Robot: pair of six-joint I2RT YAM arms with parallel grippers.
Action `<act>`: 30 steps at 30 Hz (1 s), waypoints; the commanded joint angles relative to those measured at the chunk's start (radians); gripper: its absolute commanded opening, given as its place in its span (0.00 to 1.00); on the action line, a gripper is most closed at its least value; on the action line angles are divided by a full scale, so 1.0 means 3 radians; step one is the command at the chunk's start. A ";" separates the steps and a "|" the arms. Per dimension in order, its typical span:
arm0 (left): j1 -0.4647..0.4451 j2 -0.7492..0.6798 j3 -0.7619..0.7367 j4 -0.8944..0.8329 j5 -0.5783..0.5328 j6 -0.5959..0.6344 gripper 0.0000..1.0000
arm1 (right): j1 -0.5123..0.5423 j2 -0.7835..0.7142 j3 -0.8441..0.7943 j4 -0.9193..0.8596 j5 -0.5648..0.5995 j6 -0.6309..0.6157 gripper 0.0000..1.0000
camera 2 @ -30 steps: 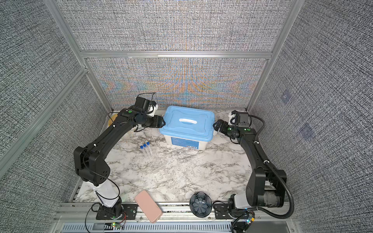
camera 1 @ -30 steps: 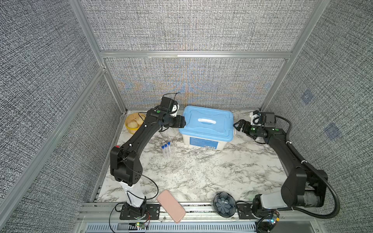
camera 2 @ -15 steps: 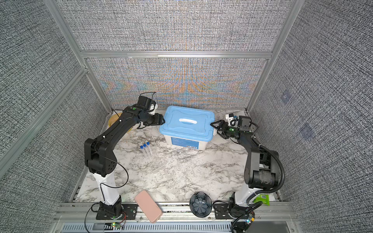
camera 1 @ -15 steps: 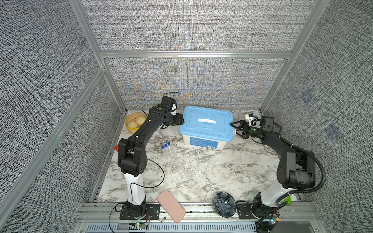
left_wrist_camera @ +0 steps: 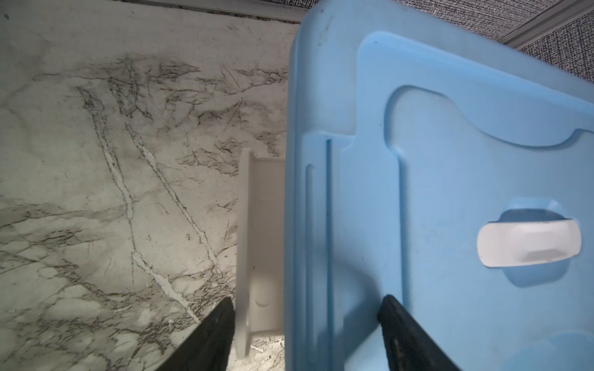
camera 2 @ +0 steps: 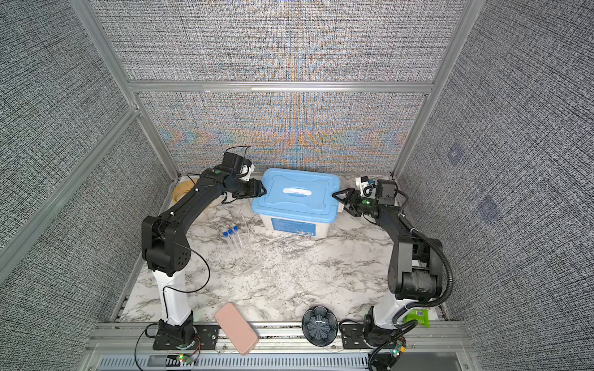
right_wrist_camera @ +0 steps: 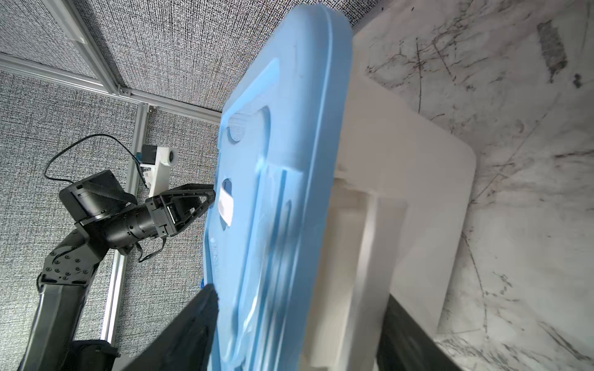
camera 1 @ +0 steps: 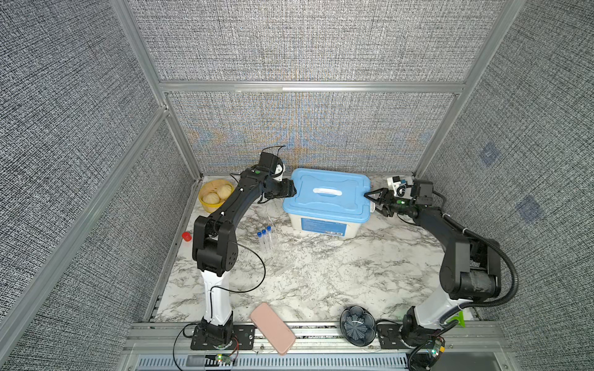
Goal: Organize the chemistry lab equipment
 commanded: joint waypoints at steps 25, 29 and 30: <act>-0.0101 0.0045 -0.0041 -0.0370 -0.0273 0.0074 0.69 | 0.0762 0.0073 0.0900 -0.2076 0.2343 -0.1149 0.51; -0.0102 0.0026 -0.0048 -0.0369 -0.0271 0.0073 0.69 | 0.0874 0.0145 0.0980 -0.2222 0.2678 -0.1175 0.51; -0.0097 0.0018 -0.0048 -0.0367 -0.0282 0.0073 0.69 | 0.0886 0.0155 0.0981 -0.2228 0.2713 -0.1172 0.51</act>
